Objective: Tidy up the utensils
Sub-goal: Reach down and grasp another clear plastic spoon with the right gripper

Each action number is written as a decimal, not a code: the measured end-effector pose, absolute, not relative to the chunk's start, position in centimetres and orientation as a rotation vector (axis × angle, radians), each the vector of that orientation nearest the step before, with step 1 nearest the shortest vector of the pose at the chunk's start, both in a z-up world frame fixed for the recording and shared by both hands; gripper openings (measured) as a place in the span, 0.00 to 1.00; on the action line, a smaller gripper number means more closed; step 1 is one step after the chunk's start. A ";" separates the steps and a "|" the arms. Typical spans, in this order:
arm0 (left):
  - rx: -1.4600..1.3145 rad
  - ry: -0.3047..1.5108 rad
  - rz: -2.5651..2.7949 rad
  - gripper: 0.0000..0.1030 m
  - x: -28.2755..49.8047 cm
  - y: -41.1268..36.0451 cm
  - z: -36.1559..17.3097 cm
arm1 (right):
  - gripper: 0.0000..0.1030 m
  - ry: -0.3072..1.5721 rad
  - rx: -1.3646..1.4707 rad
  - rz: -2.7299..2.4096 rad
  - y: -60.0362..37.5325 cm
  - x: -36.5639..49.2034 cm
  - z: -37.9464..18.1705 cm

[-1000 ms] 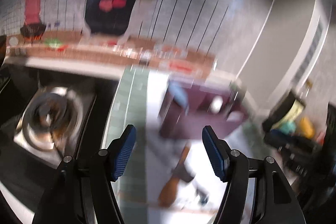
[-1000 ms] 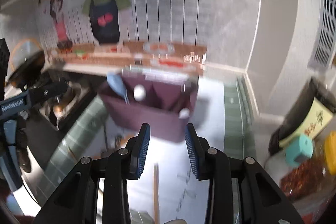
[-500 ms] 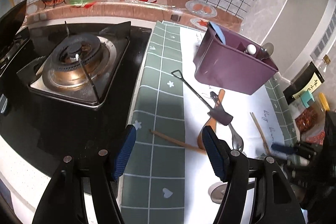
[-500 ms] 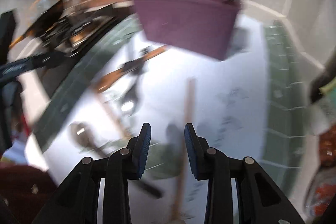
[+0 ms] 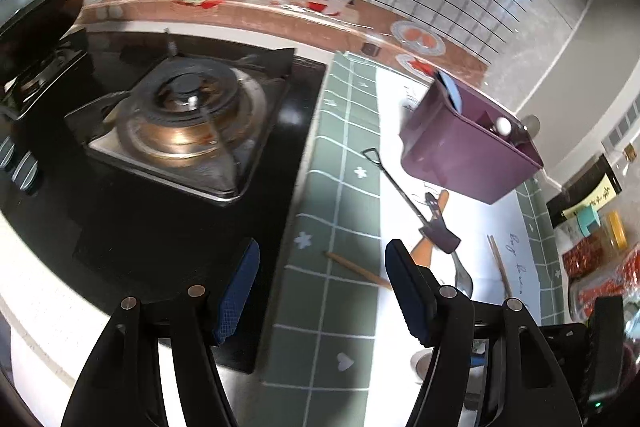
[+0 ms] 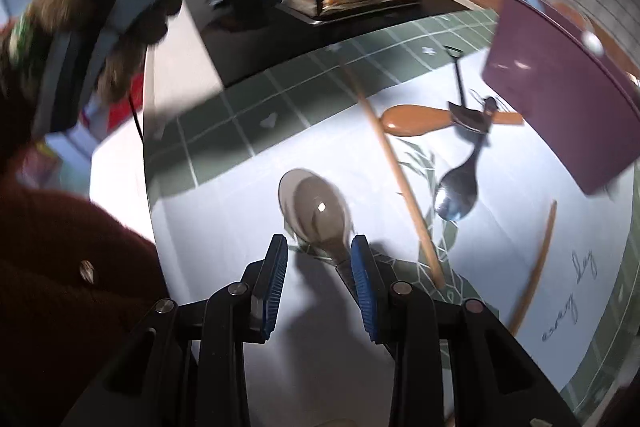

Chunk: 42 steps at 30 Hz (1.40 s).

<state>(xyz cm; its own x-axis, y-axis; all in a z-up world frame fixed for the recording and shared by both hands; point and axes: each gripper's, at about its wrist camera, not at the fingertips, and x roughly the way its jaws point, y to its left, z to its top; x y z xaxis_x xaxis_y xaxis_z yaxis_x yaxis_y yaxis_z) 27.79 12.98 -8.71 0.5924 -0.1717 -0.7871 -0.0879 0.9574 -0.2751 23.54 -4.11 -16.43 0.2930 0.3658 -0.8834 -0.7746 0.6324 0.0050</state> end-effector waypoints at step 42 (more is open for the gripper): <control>-0.093 1.027 -0.236 0.68 31.8 -1.1 -11.5 | 0.29 0.800 0.083 0.114 -20.3 27.0 -8.8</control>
<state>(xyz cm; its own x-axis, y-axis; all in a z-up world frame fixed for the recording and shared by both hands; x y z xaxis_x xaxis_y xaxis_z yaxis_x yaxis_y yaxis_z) 31.80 -1.07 -11.52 0.4948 -0.2377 -0.8359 0.1505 0.9708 -0.1869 27.02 -20.27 -8.83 0.6910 0.1328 -0.7105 -0.0702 0.9907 0.1168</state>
